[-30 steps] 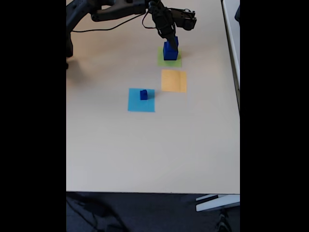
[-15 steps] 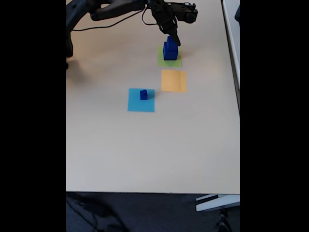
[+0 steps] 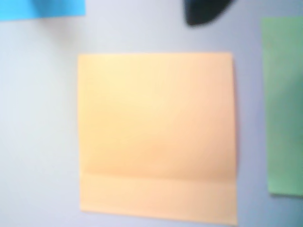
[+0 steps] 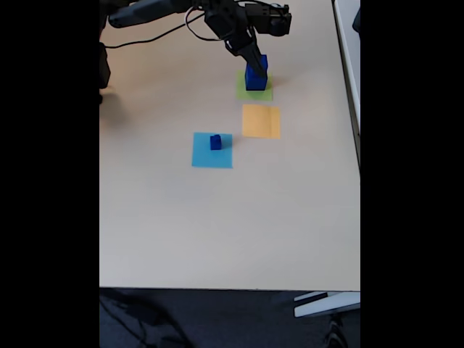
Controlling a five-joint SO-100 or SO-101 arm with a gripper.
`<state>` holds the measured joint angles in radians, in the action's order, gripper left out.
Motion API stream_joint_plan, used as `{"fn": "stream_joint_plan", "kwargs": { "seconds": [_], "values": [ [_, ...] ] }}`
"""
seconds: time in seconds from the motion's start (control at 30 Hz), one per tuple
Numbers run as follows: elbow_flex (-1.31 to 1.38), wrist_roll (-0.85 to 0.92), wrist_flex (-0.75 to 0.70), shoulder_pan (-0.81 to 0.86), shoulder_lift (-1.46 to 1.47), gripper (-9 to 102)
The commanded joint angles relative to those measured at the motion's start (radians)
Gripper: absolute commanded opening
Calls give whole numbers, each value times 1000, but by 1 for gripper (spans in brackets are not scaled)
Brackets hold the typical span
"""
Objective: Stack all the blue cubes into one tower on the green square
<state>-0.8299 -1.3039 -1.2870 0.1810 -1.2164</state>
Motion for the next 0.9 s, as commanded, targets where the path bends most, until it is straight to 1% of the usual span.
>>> {"fn": "stream_joint_plan", "kwargs": {
  "seconds": [0.0,0.13,0.27,0.37,0.5,0.57,0.87],
  "values": [
    [-44,20,2,43,-103,26],
    [-80,43,15,75,-78,26],
    [-130,60,60,97,-66,25],
    [-212,84,143,114,-71,24],
    [-442,106,345,132,-133,24],
    [-514,109,413,137,-144,24],
    [-683,118,517,153,-219,24]
  ]
}}
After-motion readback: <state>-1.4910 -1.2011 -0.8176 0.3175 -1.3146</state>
